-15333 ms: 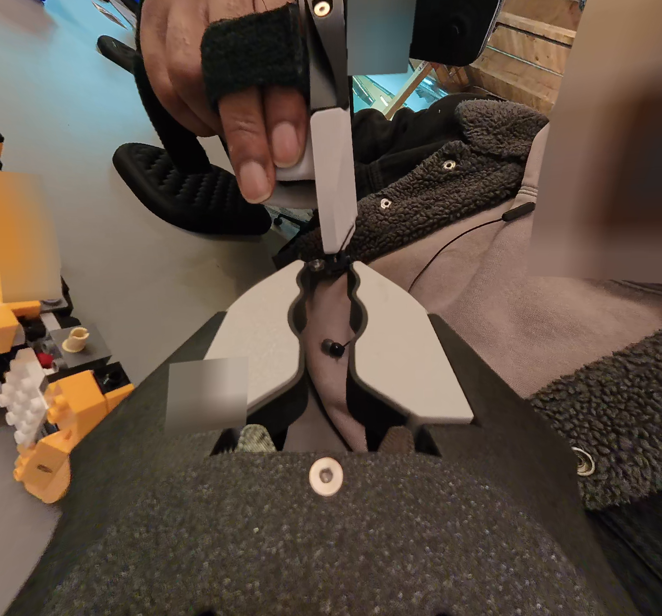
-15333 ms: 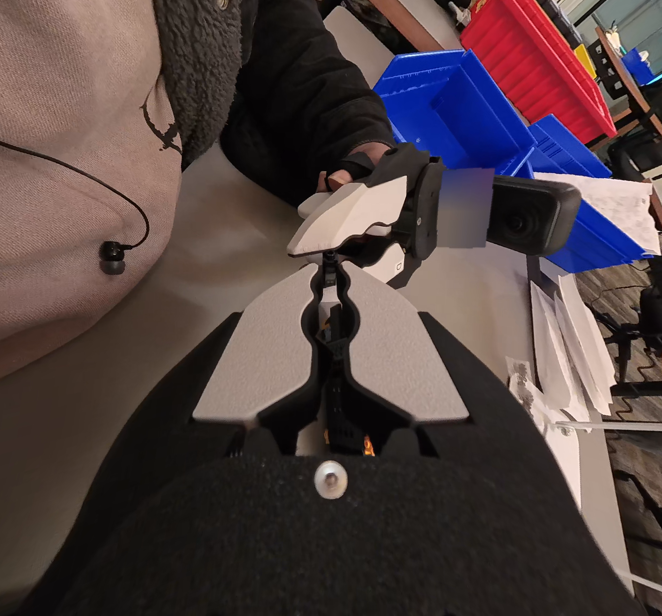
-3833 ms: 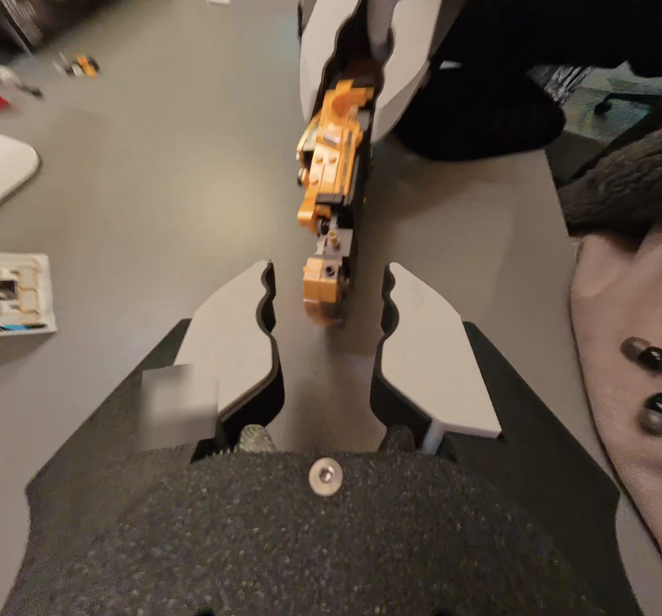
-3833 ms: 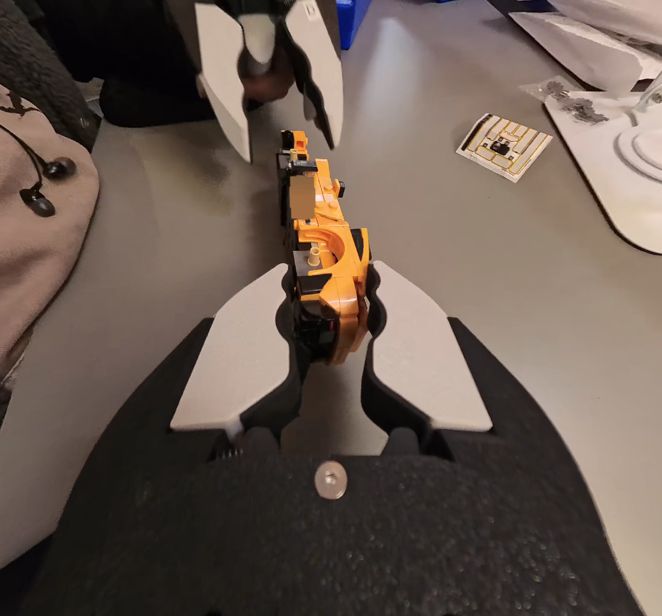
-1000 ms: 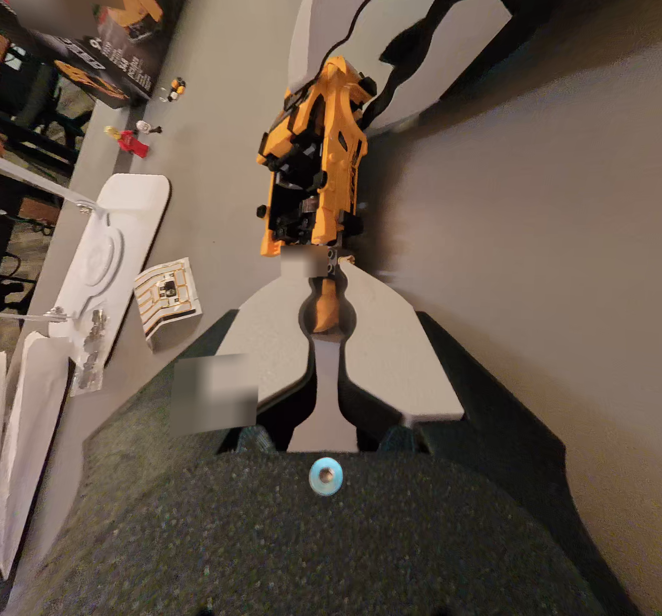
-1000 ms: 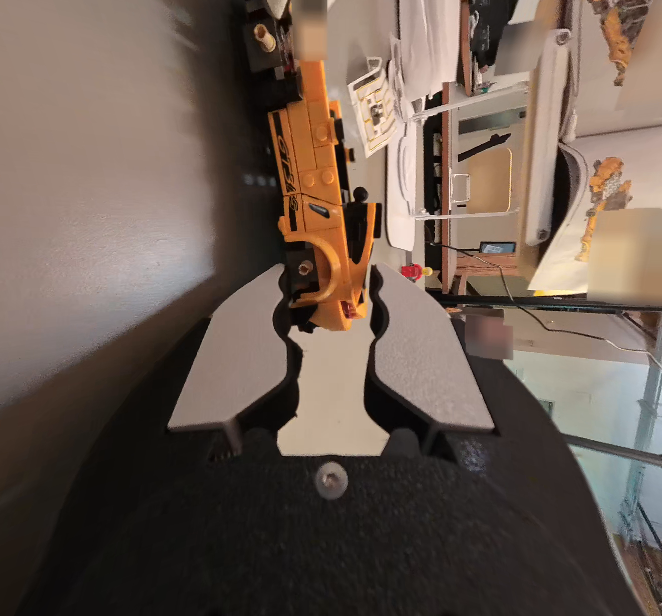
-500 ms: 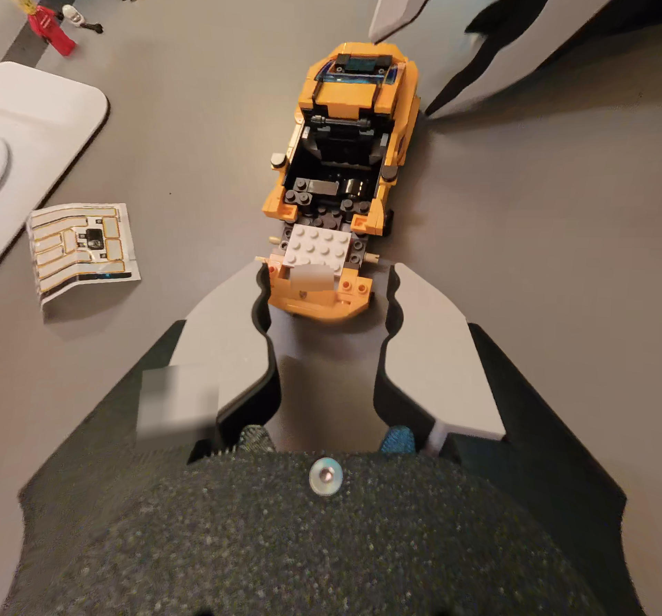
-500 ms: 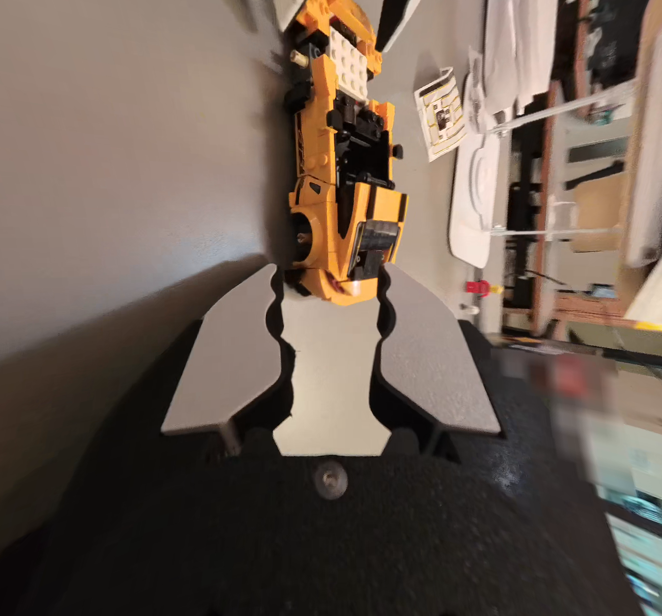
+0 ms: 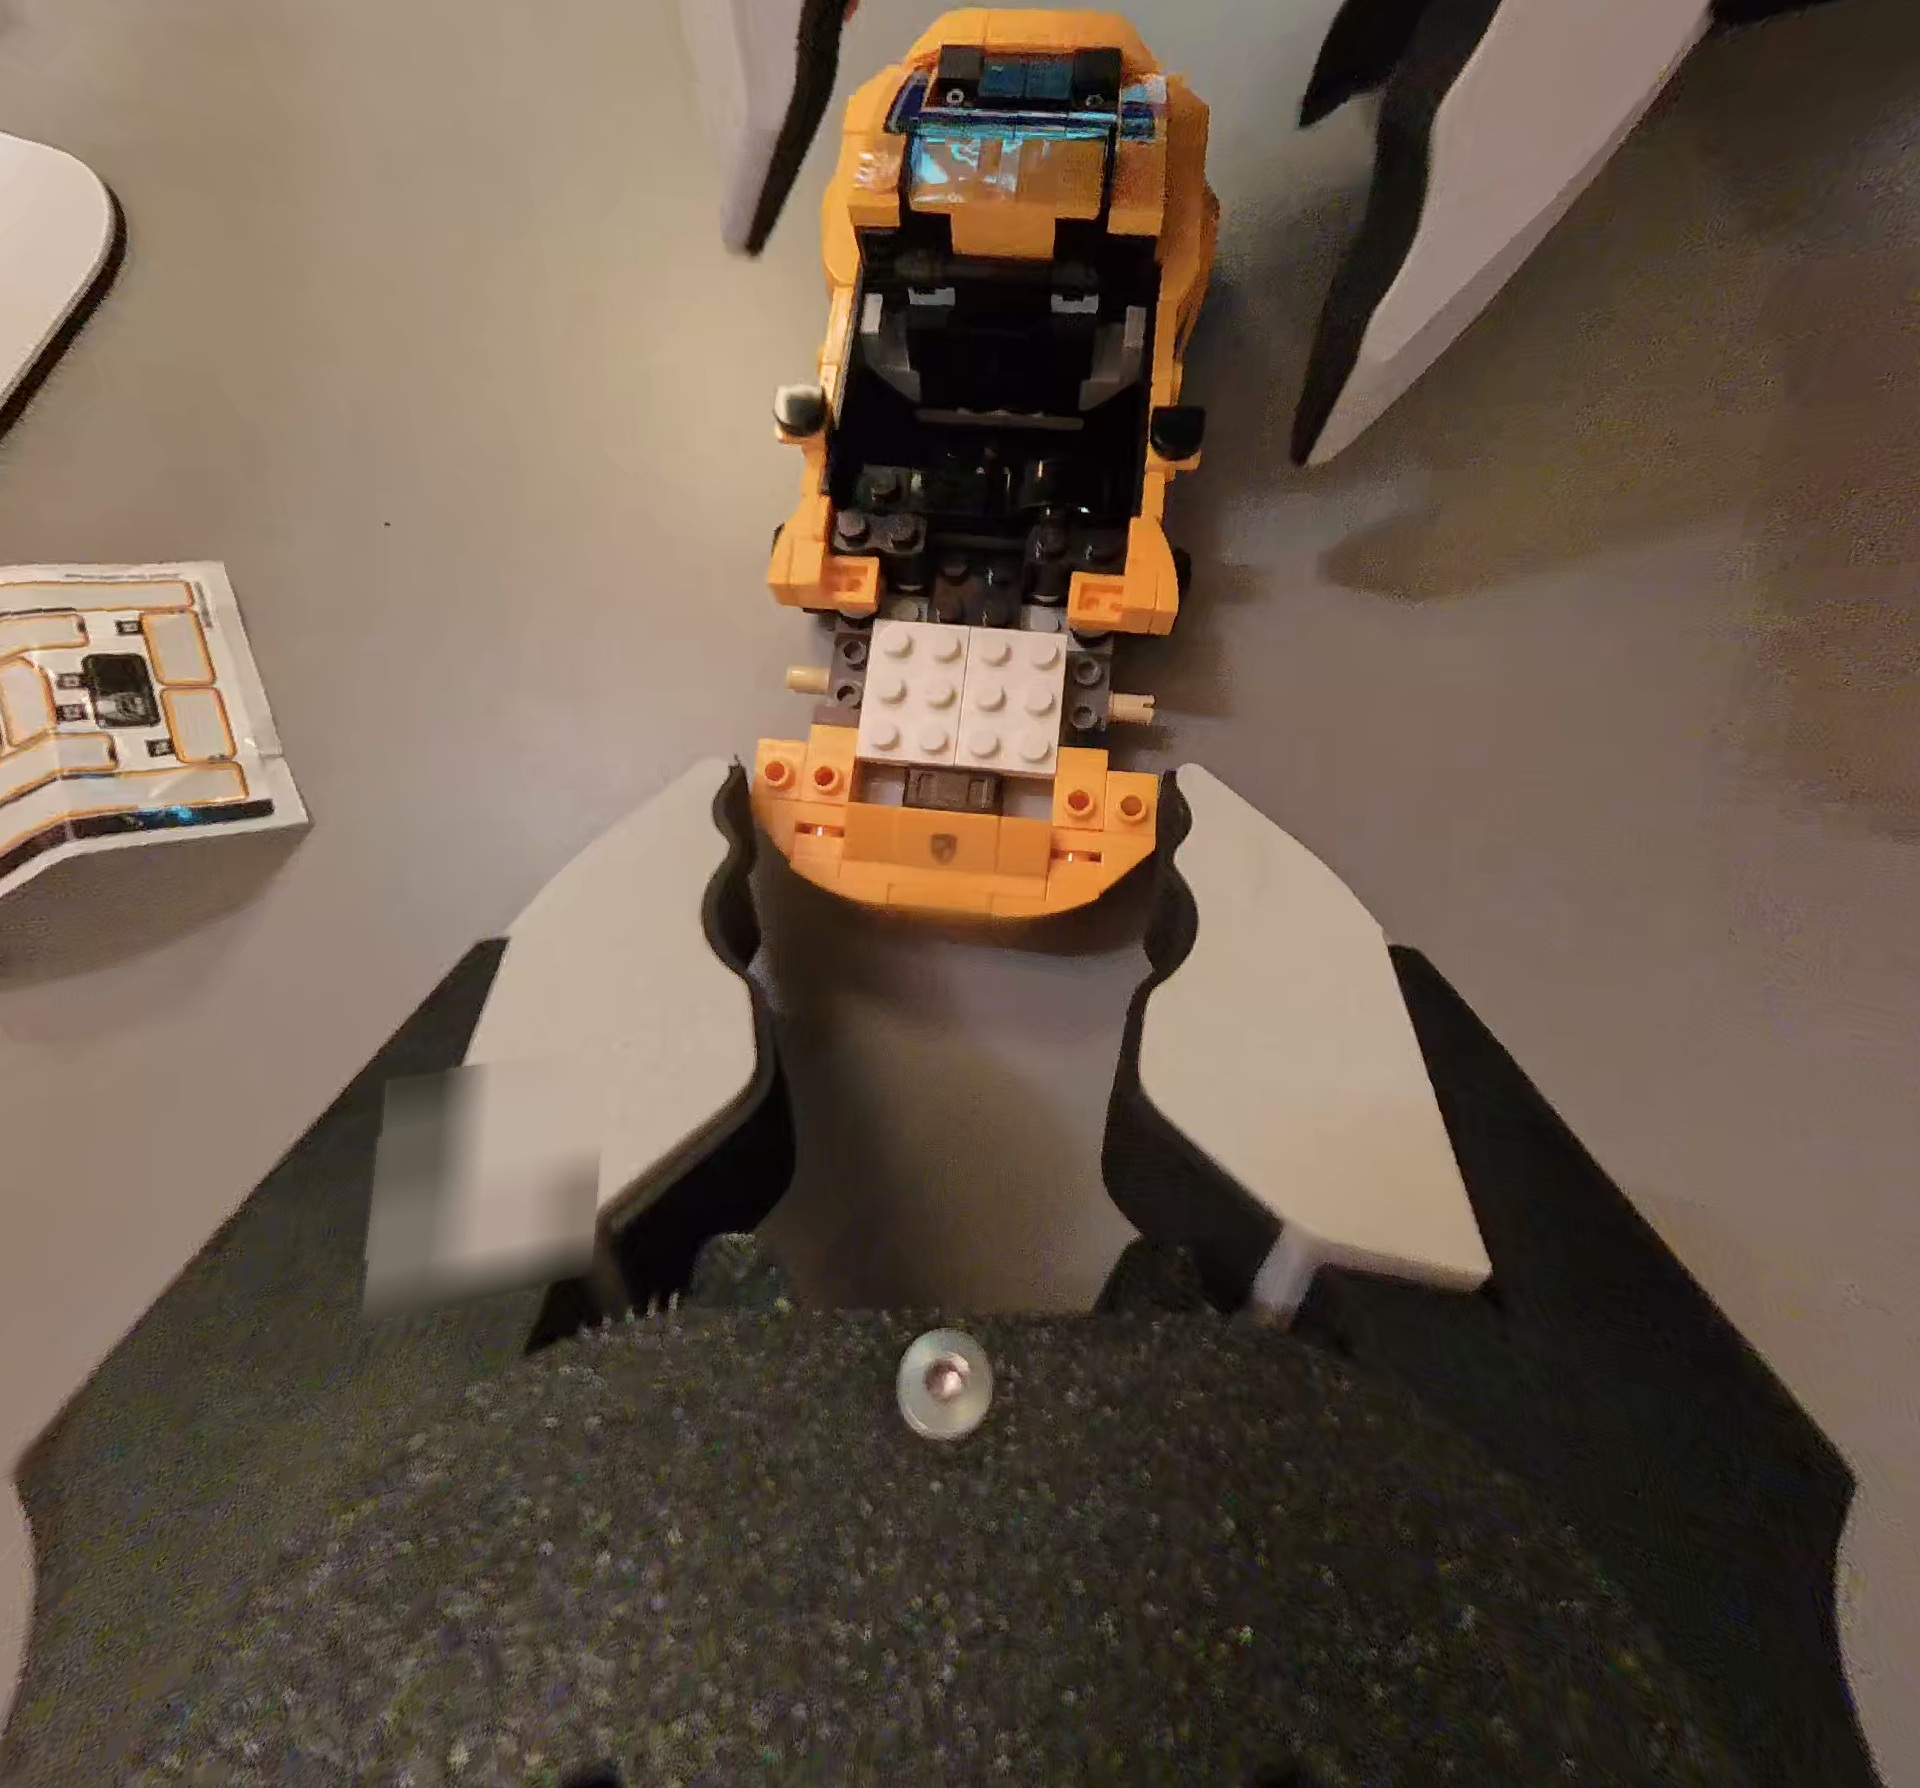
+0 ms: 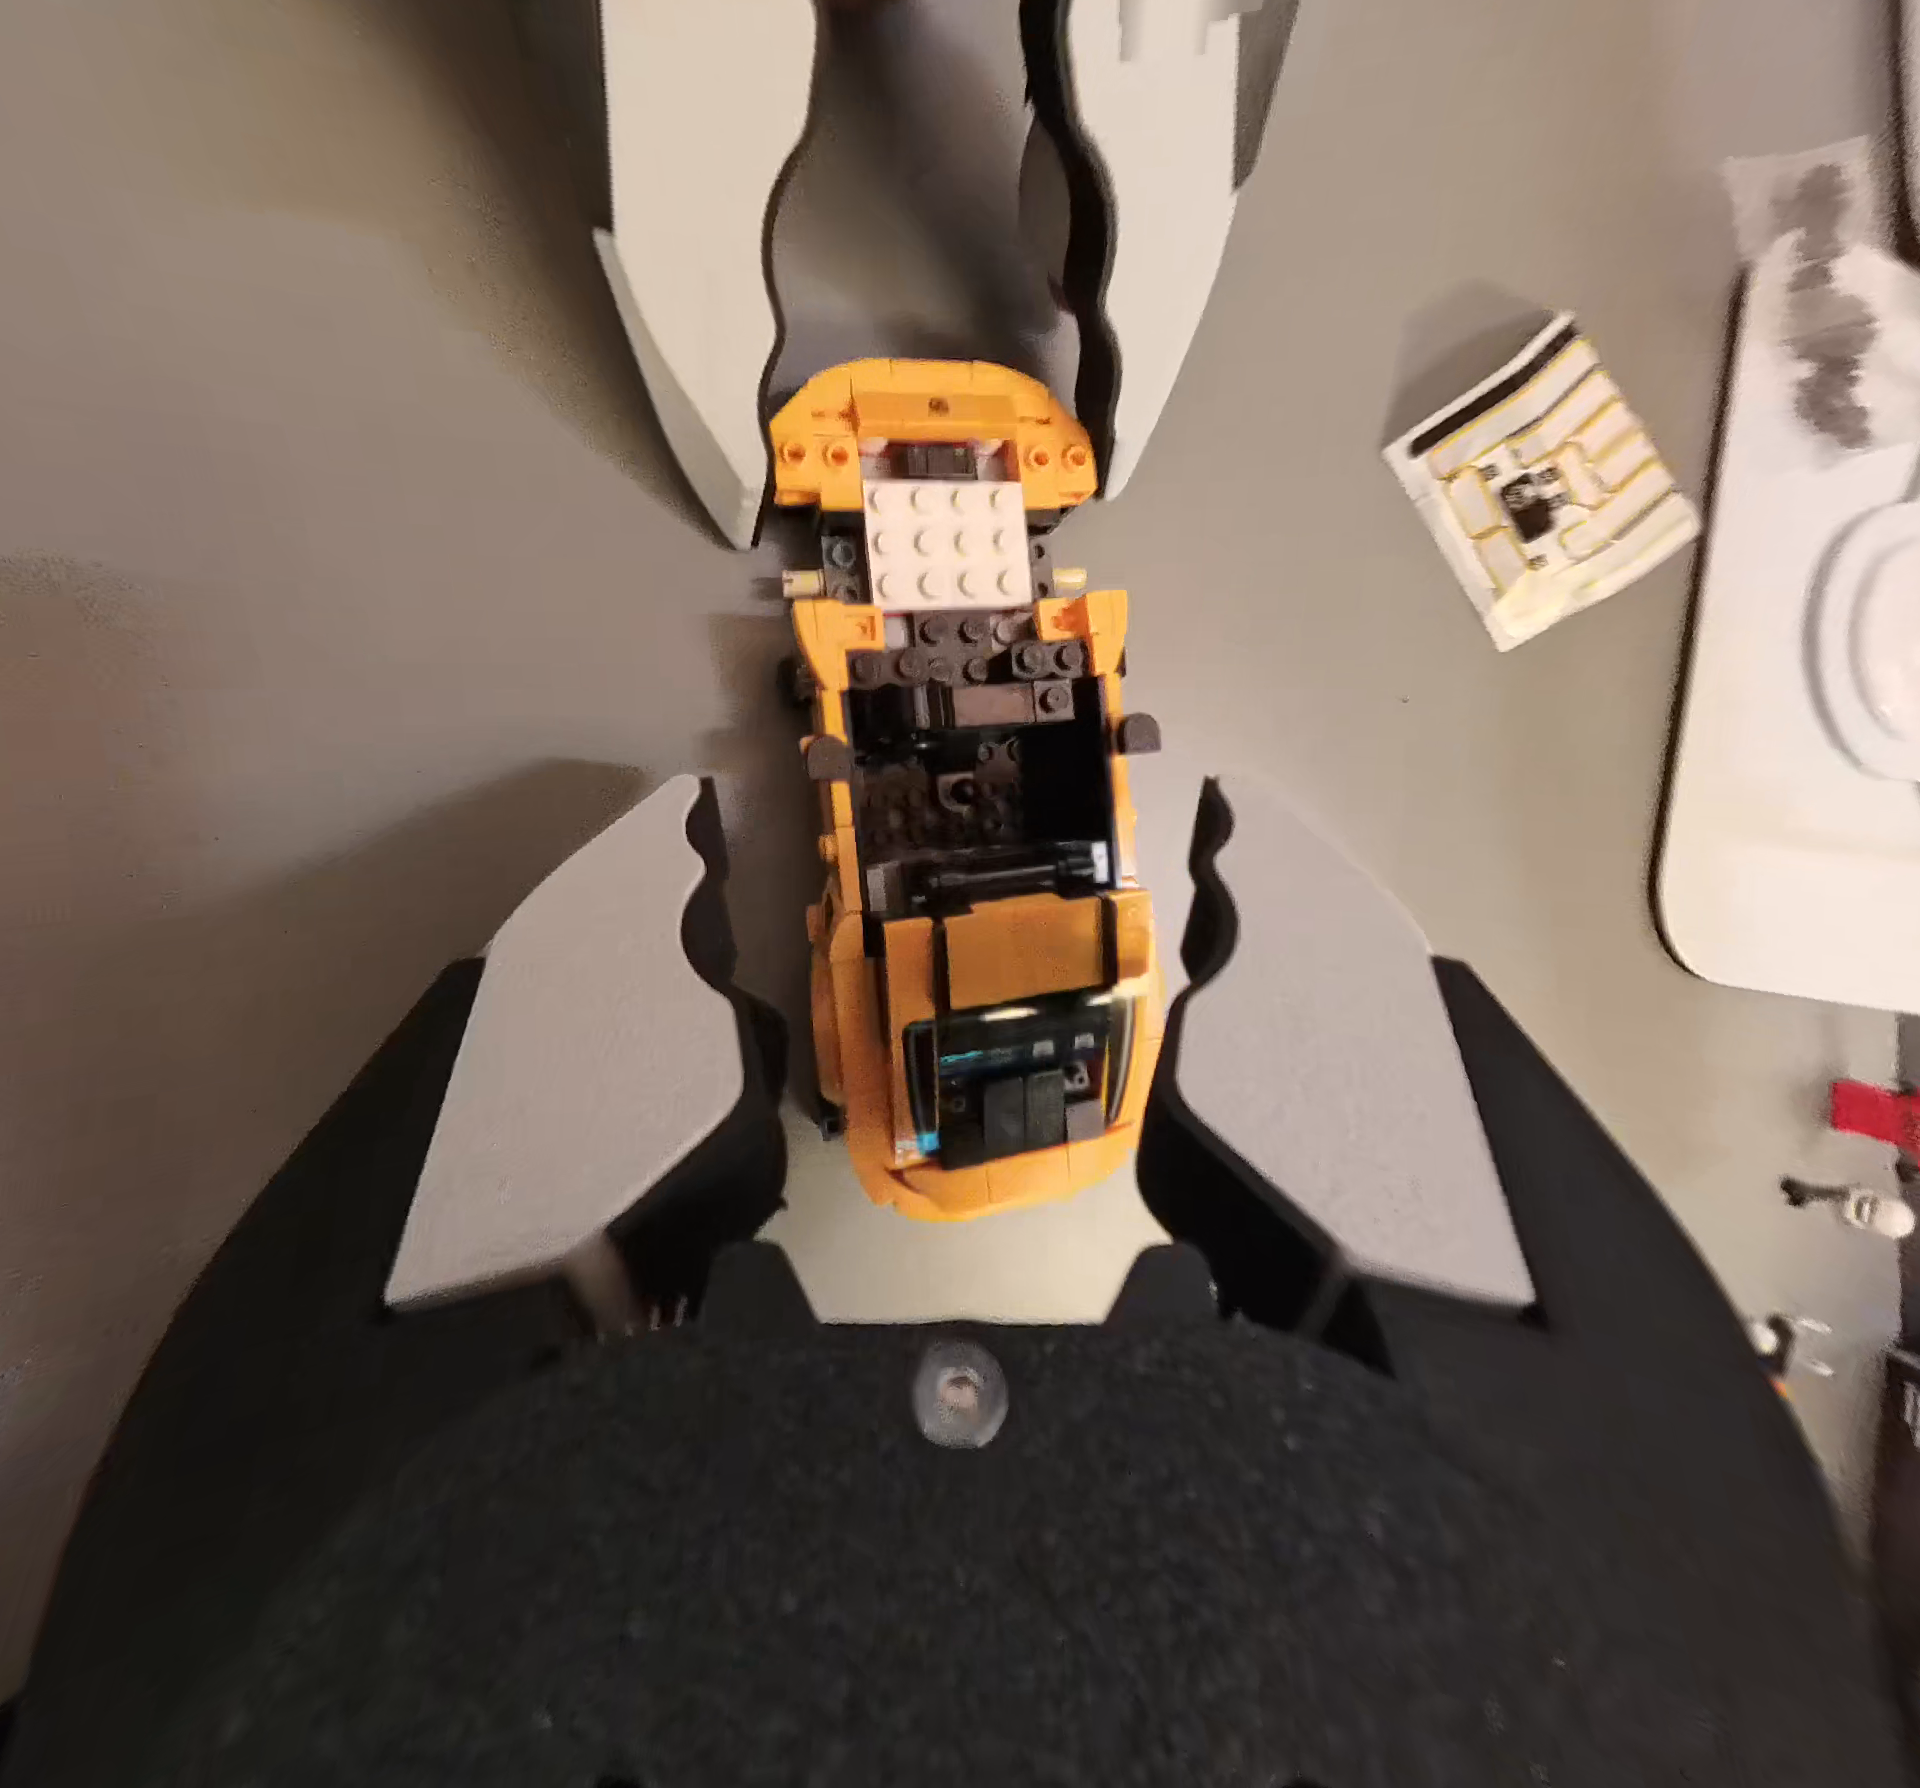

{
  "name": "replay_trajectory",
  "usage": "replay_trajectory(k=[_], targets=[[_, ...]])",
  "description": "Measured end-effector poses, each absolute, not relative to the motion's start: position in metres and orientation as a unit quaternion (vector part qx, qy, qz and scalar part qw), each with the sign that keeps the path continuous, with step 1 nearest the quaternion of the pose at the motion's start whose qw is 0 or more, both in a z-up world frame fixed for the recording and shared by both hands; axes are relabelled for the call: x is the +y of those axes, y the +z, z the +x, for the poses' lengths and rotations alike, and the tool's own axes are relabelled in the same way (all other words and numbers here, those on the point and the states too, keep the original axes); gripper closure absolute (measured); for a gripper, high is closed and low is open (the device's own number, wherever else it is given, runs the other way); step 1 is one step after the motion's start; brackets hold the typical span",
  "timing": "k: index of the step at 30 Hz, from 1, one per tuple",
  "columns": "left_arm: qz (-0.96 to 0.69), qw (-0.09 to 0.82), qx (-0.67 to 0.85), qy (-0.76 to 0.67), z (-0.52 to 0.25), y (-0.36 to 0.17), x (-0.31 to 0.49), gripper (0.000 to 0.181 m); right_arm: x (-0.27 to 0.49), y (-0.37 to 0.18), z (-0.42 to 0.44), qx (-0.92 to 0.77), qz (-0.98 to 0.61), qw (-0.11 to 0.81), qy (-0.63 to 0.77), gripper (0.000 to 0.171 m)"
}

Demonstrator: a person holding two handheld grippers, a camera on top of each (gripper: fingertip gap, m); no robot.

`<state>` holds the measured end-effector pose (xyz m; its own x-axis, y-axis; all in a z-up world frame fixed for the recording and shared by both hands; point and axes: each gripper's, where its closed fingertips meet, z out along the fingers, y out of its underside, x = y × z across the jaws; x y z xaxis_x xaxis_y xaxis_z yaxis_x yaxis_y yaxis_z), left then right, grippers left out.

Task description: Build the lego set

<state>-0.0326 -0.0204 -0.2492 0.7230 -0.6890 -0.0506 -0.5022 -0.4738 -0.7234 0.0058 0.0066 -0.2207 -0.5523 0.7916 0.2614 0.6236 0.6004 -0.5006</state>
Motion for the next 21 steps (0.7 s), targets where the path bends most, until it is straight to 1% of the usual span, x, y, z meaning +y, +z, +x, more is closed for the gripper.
replay_trajectory(k=[2, 6, 9, 12, 14, 18, 21], targets=[[-0.854, 0.374, 0.341, -0.119, -0.033, -0.249, -0.023, 0.108, 0.012, -0.228, 0.008, -0.880, -0.393, 0.225, 0.146, 0.086], [-0.868, 0.368, 0.317, -0.105, -0.040, -0.250, -0.022, 0.109, 0.032, -0.227, 0.018, -0.885, -0.393, 0.215, 0.126, 0.093], [-0.885, 0.367, 0.274, -0.084, -0.050, -0.250, -0.015, 0.109, 0.060, -0.230, 0.018, -0.888, -0.383, 0.237, 0.092, 0.107], [-0.894, 0.368, 0.246, -0.074, -0.052, -0.250, -0.011, 0.109, 0.075, -0.231, 0.012, -0.887, -0.385, 0.232, 0.107, 0.112], [-0.893, 0.371, 0.246, -0.075, -0.050, -0.250, -0.011, 0.111, 0.088, -0.231, 0.007, -0.878, -0.396, 0.247, 0.109, 0.113], [-0.887, 0.378, 0.253, -0.079, -0.050, -0.250, -0.011, 0.113, 0.091, -0.230, 0.007, -0.849, -0.424, 0.278, 0.146, 0.112], [-0.883, 0.380, 0.263, -0.084, -0.048, -0.250, -0.012, 0.119, 0.100, -0.230, 0.006, -0.810, -0.460, 0.328, 0.154, 0.122]])
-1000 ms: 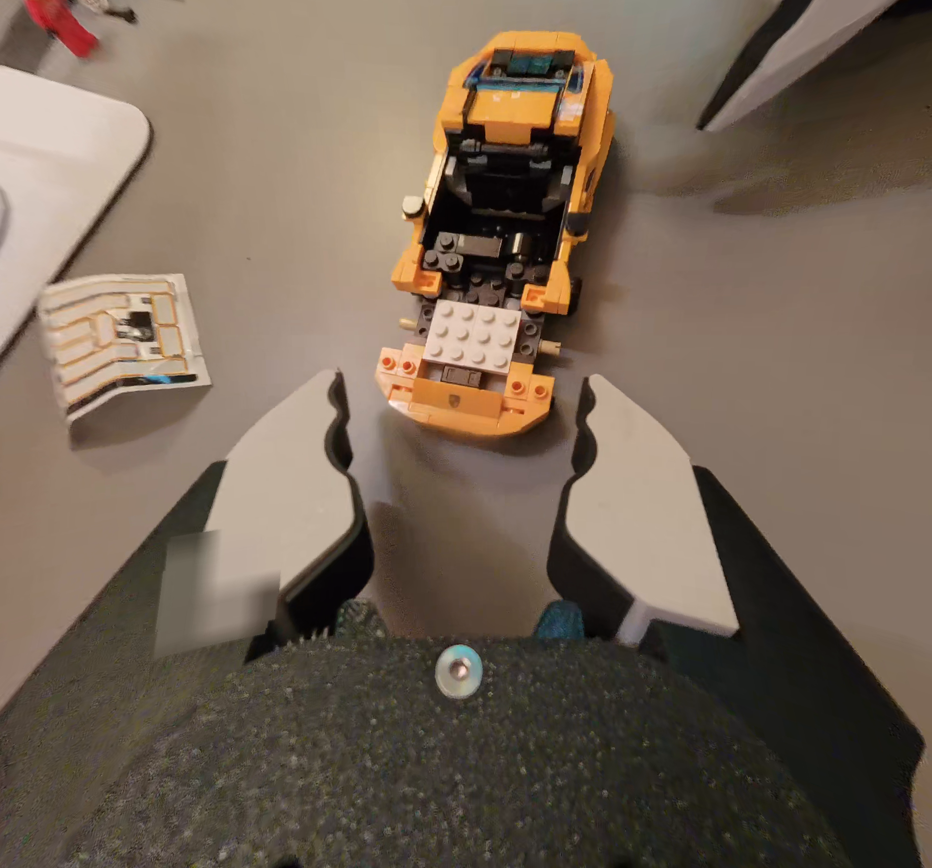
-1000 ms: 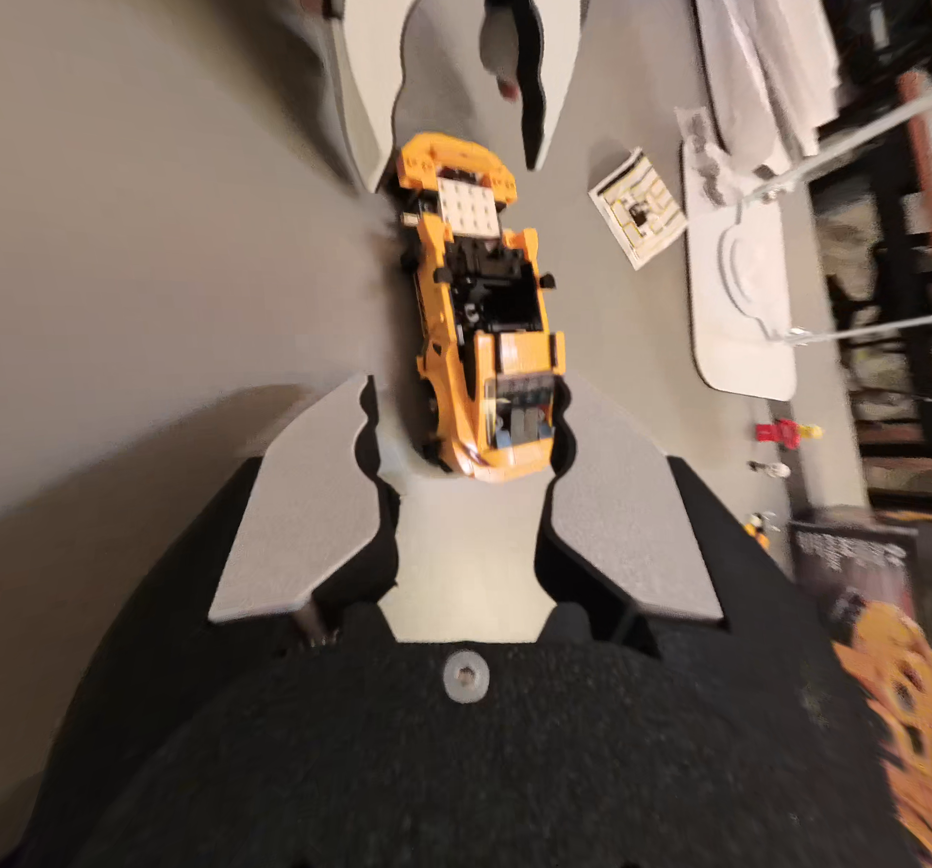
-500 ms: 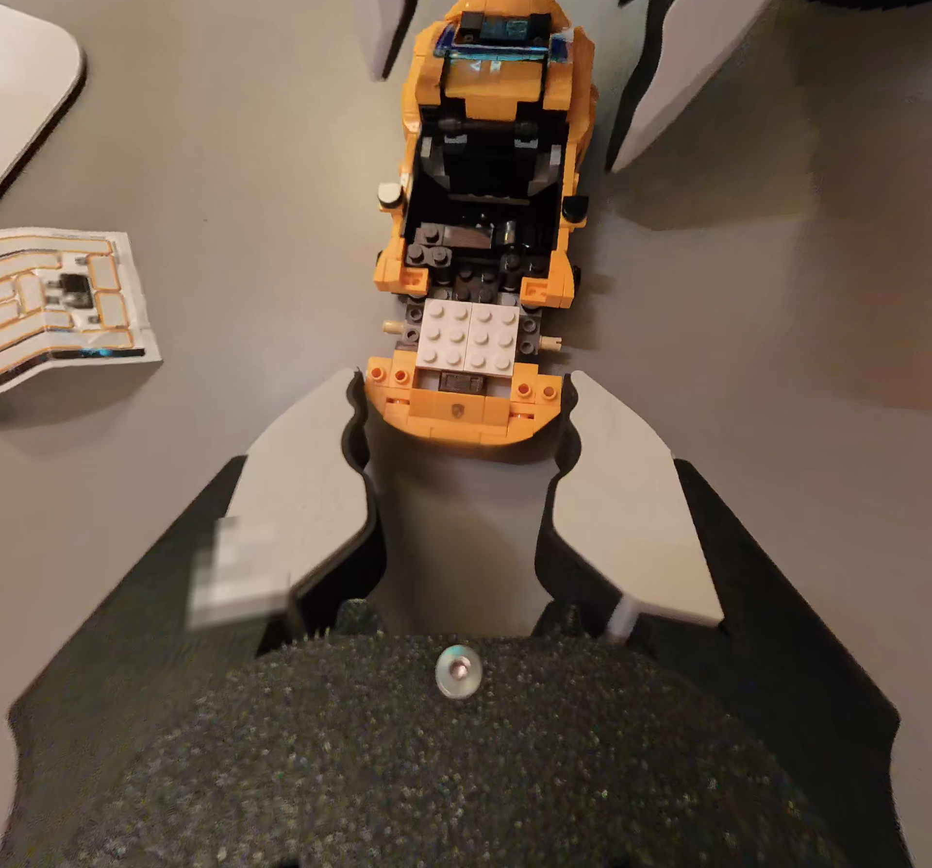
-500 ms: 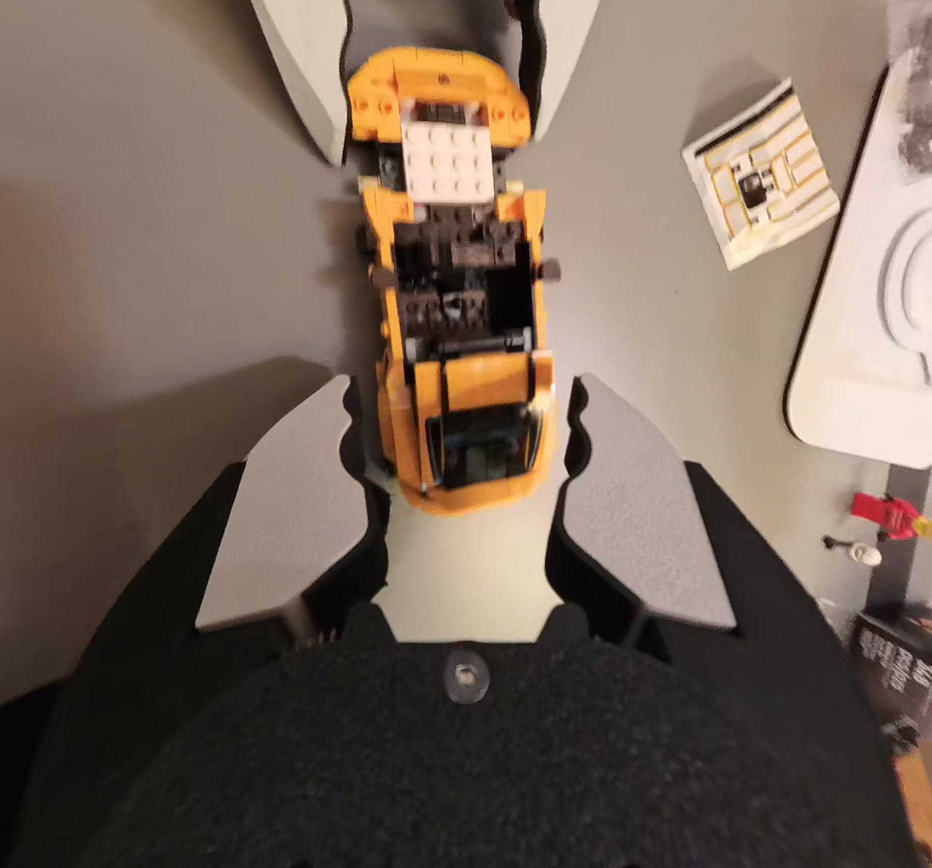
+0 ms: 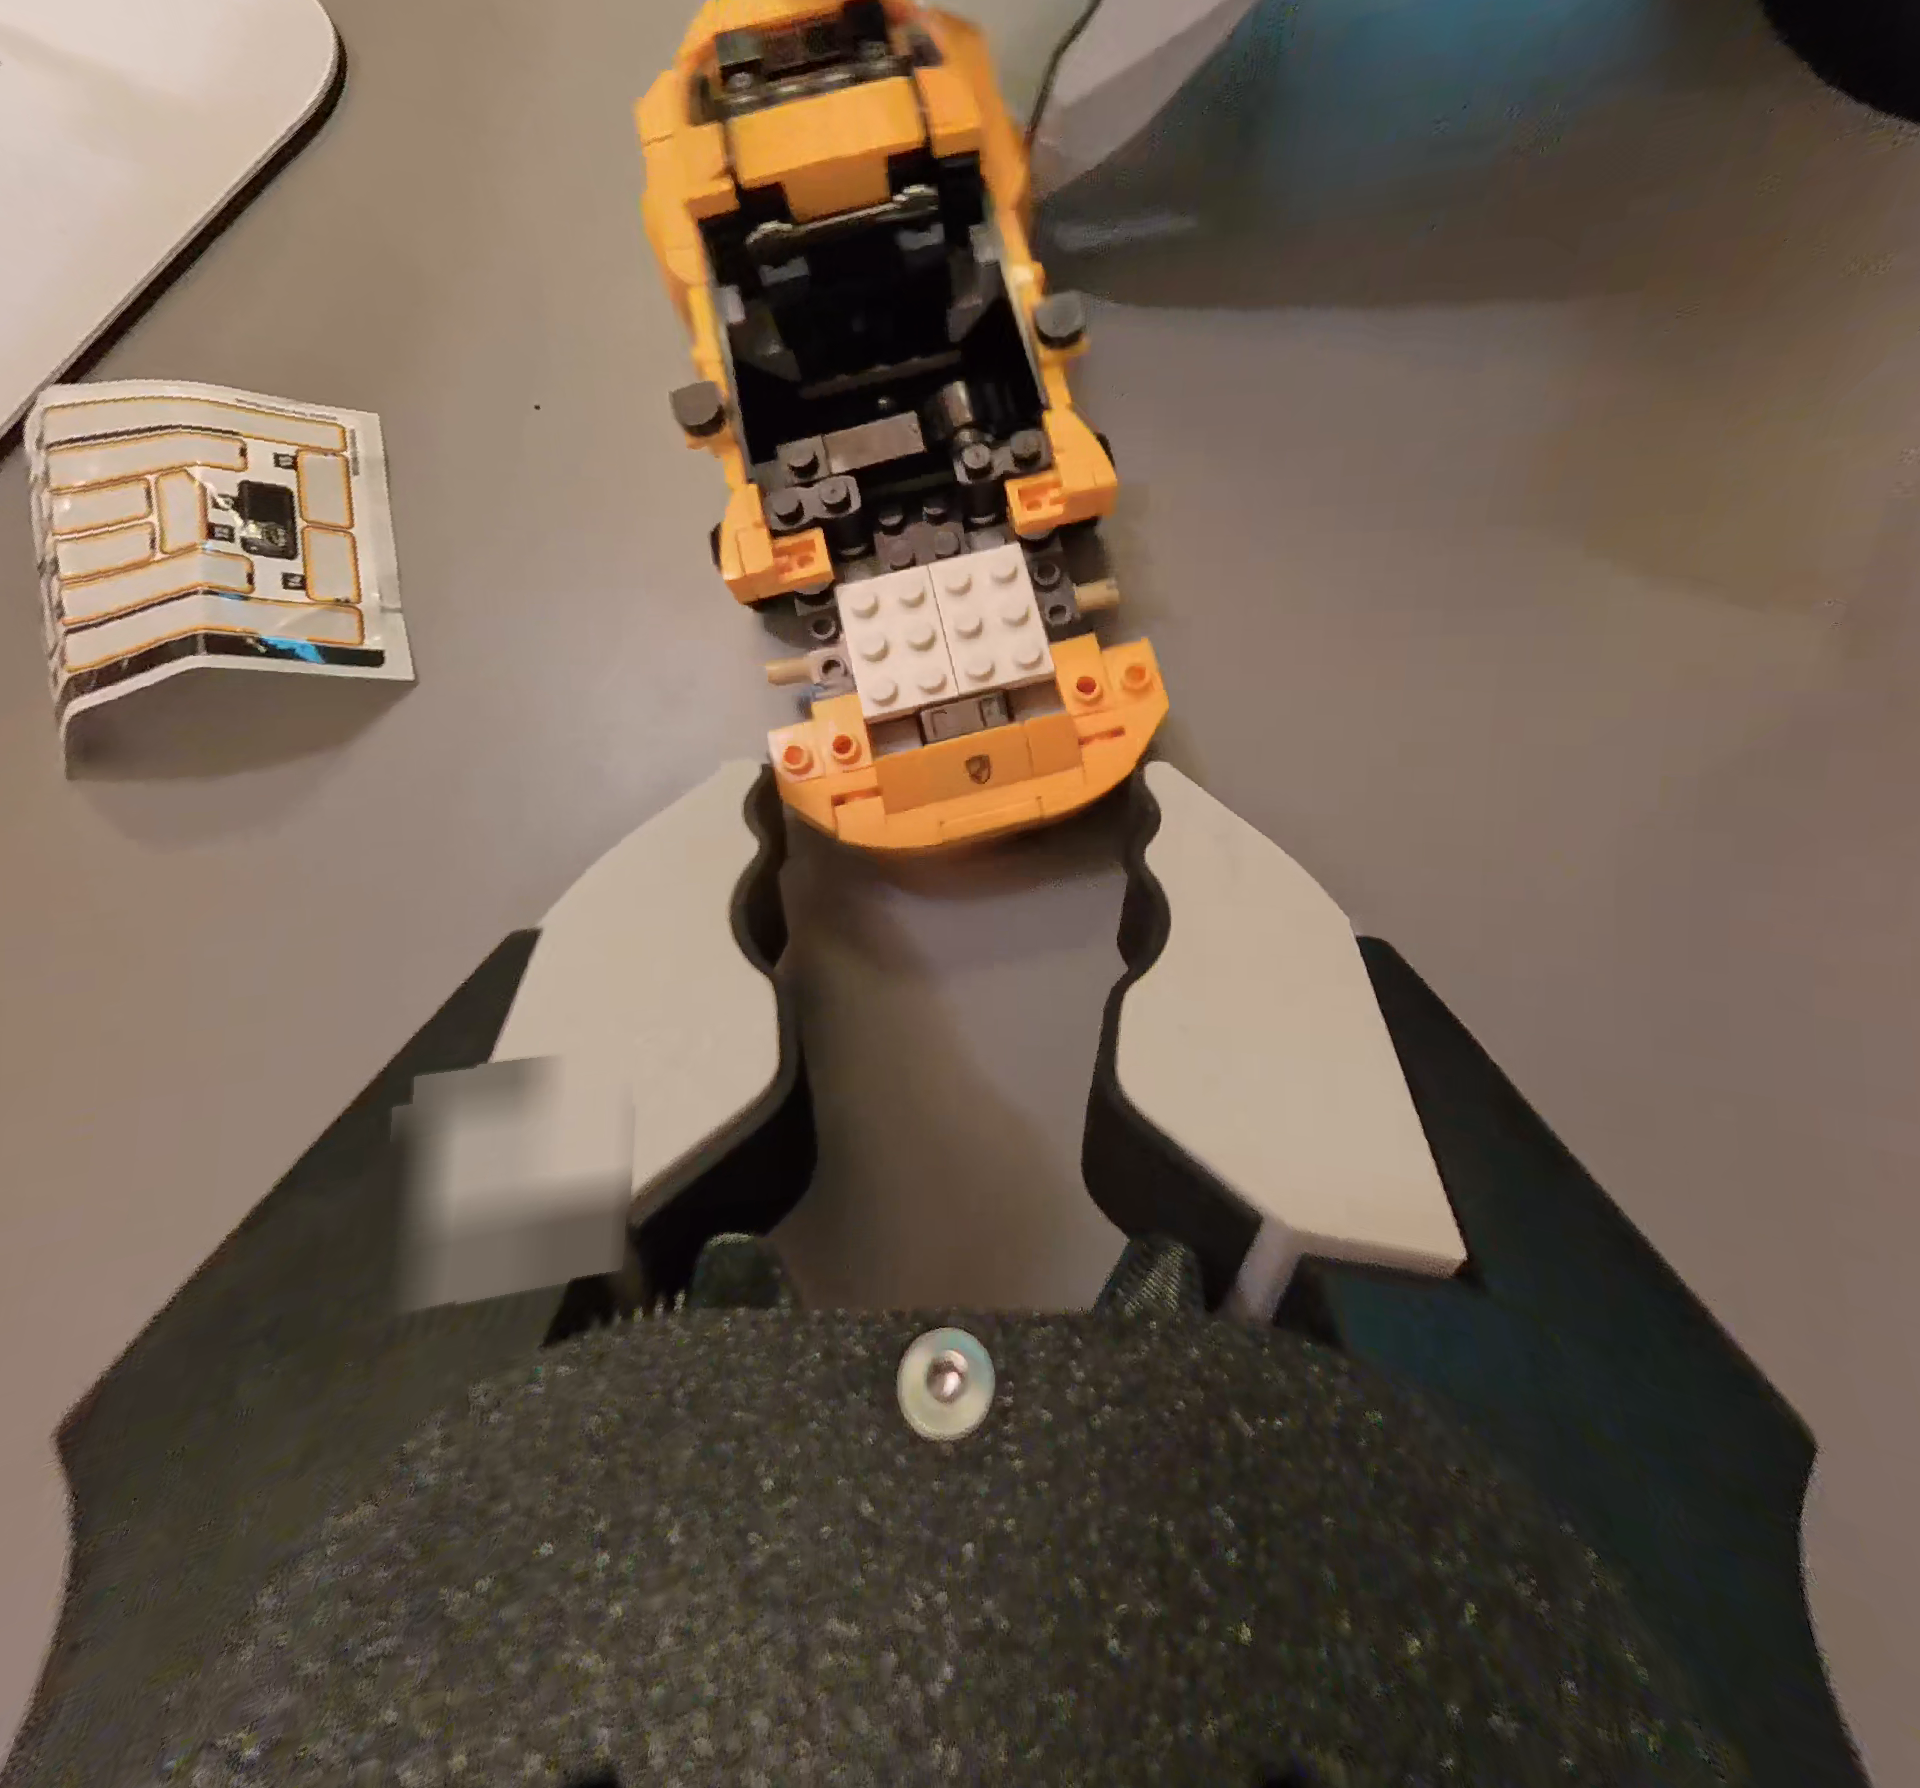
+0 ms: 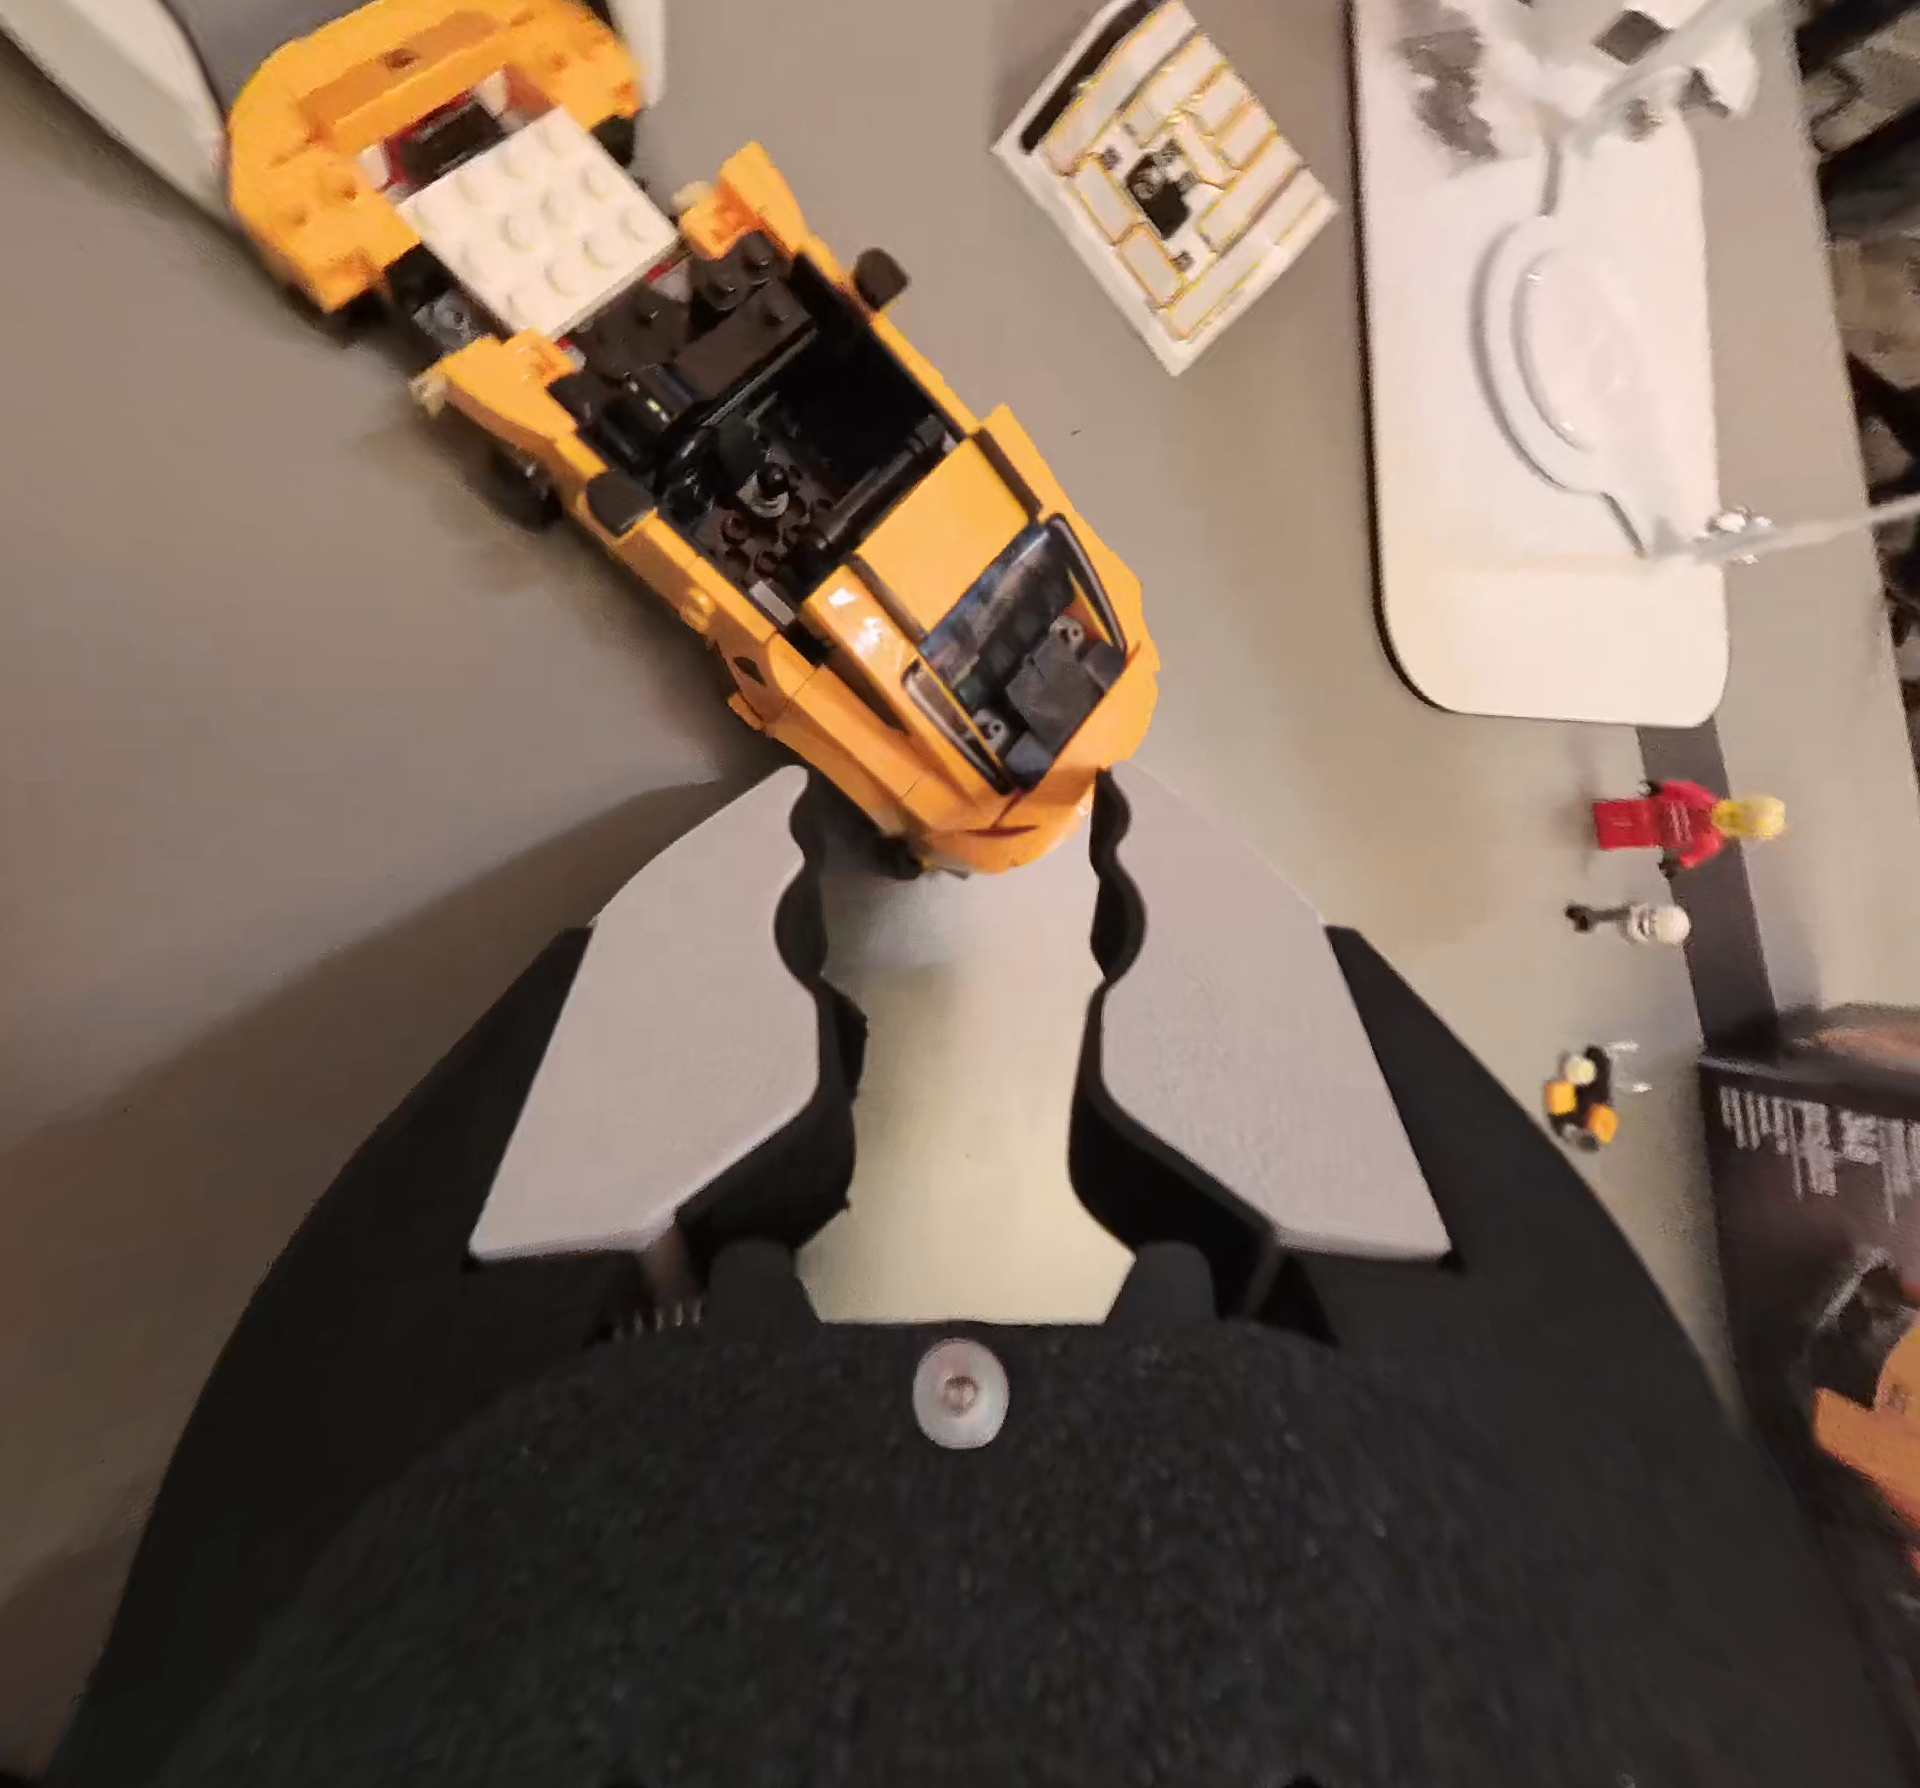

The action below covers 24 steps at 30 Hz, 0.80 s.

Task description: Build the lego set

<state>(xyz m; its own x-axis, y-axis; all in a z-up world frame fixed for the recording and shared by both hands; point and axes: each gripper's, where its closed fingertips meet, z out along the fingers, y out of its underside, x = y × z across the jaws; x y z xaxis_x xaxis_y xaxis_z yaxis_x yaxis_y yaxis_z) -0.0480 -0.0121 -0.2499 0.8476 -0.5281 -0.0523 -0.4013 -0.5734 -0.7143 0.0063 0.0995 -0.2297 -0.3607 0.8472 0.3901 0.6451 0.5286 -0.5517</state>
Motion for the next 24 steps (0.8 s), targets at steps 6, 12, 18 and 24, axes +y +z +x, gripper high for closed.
replay_trajectory(k=[6, 12, 18, 24], targets=[[-0.873, 0.389, 0.279, -0.092, -0.045, -0.249, -0.012, 0.116, 0.096, -0.229, 0.008, -0.770, -0.485, 0.364, 0.198, 0.121], [-0.834, 0.442, 0.287, -0.162, -0.040, -0.226, -0.014, 0.114, 0.098, -0.232, 0.006, -0.745, -0.496, 0.376, 0.240, 0.120], [-0.843, 0.422, 0.311, -0.117, -0.045, -0.241, -0.015, 0.119, 0.093, -0.233, 0.007, -0.741, -0.488, 0.382, 0.259, 0.128], [-0.839, 0.423, 0.326, -0.106, -0.045, -0.243, -0.016, 0.120, 0.092, -0.232, 0.009, -0.739, -0.485, 0.392, 0.255, 0.128]])
